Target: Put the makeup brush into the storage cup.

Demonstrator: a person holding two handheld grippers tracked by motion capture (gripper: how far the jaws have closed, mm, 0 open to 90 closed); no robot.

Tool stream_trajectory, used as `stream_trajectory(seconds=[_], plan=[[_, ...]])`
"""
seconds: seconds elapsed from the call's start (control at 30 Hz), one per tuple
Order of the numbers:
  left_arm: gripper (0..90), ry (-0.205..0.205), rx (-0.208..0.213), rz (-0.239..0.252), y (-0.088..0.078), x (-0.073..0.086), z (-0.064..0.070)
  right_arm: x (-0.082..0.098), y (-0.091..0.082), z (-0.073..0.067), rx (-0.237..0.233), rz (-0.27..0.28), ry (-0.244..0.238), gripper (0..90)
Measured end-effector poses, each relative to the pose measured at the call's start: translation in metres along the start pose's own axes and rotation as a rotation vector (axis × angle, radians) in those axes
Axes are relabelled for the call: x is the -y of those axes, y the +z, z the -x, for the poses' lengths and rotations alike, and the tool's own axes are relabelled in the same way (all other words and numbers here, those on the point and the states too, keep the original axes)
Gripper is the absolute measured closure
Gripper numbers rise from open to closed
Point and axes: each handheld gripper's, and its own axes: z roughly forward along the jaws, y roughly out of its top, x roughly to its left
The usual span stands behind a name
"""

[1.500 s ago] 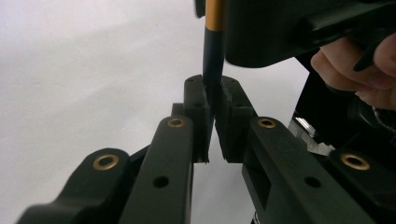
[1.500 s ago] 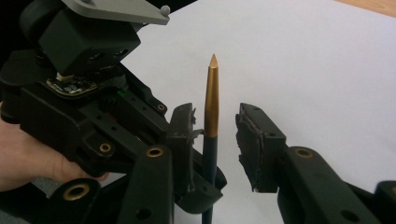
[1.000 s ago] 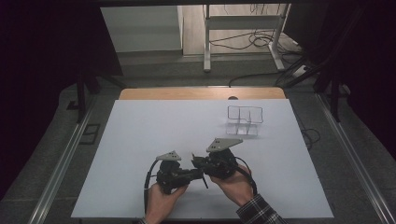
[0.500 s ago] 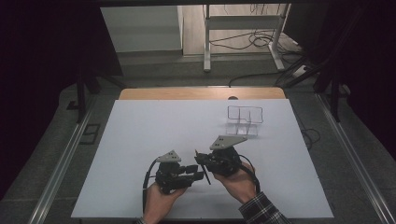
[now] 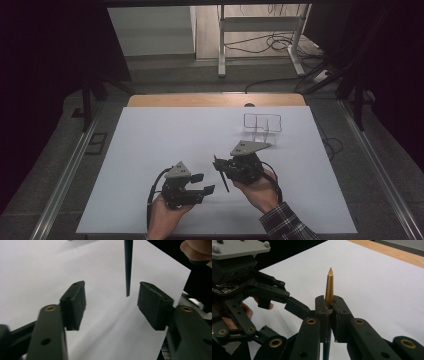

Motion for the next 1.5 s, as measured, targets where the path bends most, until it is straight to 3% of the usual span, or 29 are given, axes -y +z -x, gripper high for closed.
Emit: stream_trajectory(seconds=[0.4, 0.83, 1.03, 1.5], plan=[[22.7, 0.049, -0.034, -0.007, -0.010, 0.003, 0.001, -0.004, -0.003, 0.004, 0.012, -0.006, -0.016, 83.2], [11.4, 0.130, -0.082, -0.023, -0.024, 0.012, 0.006, -0.006, -0.007, 0.011, 0.029, -0.003, -0.031, 83.2], [8.6, 0.129, -0.077, -0.026, -0.031, 0.016, 0.007, -0.008, -0.009, 0.016, 0.035, 0.002, -0.022, 83.2], [4.1, 0.173, -0.154, -0.052, -0.042, 0.028, 0.006, -0.014, -0.013, 0.027, 0.054, 0.013, -0.015, 83.2]])
